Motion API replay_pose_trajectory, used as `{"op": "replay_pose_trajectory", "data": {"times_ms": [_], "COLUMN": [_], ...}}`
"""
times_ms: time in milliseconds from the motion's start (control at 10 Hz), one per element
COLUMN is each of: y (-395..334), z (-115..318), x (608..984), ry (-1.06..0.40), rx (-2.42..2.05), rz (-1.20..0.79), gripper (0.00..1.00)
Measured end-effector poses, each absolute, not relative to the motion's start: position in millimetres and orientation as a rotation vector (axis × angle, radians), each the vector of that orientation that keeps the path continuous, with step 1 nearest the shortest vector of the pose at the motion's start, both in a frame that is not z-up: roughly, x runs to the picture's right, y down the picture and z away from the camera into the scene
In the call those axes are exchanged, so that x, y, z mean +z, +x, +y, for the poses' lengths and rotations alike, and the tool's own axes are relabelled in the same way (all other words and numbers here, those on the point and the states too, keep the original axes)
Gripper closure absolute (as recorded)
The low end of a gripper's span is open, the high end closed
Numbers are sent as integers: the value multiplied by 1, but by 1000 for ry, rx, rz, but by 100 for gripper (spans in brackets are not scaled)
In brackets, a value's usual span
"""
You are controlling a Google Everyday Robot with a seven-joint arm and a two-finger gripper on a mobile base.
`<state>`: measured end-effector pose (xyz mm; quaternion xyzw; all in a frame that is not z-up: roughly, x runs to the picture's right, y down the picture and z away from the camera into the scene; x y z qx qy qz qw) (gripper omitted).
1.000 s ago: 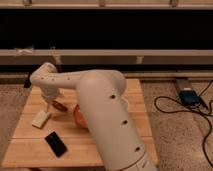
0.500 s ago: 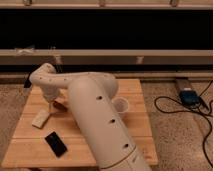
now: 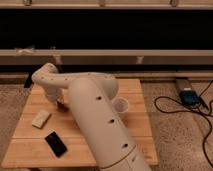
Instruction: Place the pepper on the white sponge
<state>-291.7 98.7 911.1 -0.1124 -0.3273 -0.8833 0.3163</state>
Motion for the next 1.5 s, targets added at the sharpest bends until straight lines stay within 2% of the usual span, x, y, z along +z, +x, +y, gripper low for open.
{"op": "replay_pose_trajectory", "data": {"times_ms": [200, 500, 900, 1300, 1500], "y": [-284, -279, -285, -329, -349], "z": [102, 114, 127, 141, 137], "x": [907, 887, 840, 800, 798], "ry": [-305, -301, -248, -140, -96], "rx": [-2326, -2343, -2384, -2491, -2524], "rz": [-862, -871, -883, -932, -941], "gripper": [100, 100, 100, 100, 100]}}
